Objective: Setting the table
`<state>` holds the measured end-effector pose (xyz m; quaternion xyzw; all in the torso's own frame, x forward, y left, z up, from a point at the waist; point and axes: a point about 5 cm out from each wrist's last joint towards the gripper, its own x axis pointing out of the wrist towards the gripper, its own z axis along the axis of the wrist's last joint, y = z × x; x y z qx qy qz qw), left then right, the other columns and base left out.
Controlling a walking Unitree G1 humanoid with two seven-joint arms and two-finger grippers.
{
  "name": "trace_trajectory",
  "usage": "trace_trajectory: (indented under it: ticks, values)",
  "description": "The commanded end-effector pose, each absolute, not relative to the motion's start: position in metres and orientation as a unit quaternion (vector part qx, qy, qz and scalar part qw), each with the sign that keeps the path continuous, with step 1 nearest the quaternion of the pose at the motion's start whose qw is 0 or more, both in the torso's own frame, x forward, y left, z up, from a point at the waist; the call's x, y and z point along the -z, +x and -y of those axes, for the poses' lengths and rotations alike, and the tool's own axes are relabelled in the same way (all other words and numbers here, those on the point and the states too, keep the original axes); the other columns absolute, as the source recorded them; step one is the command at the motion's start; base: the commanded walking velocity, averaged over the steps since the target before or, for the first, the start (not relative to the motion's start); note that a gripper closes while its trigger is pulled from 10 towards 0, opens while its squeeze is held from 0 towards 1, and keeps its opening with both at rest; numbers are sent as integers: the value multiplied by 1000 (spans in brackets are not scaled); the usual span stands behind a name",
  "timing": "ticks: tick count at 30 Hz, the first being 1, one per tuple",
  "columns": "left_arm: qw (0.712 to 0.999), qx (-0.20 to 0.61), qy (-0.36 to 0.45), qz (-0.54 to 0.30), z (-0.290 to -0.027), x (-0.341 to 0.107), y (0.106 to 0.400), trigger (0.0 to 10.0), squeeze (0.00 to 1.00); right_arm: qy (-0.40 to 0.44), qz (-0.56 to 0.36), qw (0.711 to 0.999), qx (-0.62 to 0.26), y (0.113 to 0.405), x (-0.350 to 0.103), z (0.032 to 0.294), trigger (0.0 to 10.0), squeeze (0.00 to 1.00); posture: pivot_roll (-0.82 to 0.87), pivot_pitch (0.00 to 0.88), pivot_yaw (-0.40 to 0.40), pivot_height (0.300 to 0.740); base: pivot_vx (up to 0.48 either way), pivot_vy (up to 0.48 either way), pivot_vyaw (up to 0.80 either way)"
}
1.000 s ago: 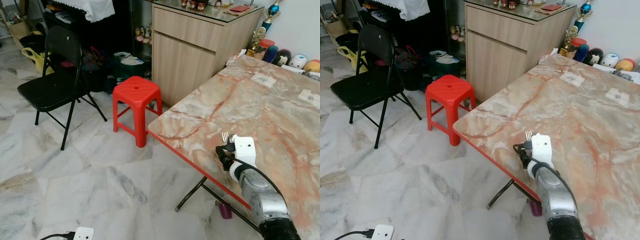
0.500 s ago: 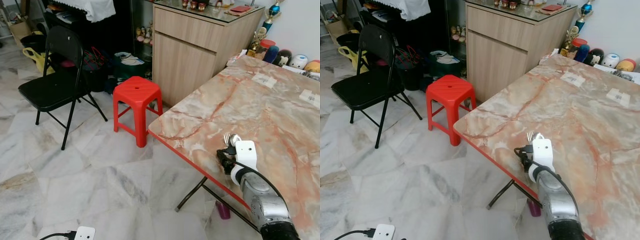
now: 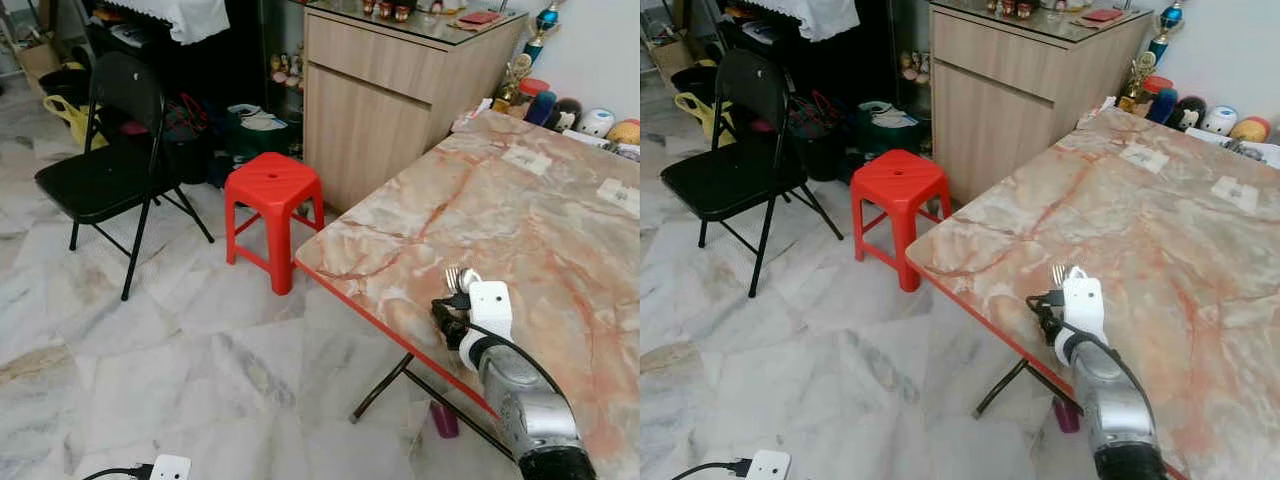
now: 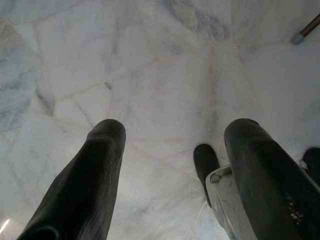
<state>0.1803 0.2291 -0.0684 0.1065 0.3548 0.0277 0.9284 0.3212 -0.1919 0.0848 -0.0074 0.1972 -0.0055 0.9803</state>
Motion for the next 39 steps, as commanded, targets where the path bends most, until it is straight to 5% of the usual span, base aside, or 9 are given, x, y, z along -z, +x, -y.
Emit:
trace_trajectory:
  ticks: [1, 27, 39]
  values:
    - [919, -23, 107, -379, -229, 74, 172, 10000, 0, 1, -205, 979, 1, 317, -82, 188, 10000, 0, 16, 113, -39, 740, 0, 0, 0]
    - [918, -22, 105, -382, -228, 75, 171, 10000, 0, 23, -171, 985, -1, 317, -103, 184, 10000, 0, 15, 114, -40, 740, 0, 0, 0]
    - [916, -22, 104, -386, -229, 76, 169, 10000, 0, -11, -152, 988, -23, 326, -116, 213, 10000, 0, 15, 119, -37, 740, 0, 0, 0]
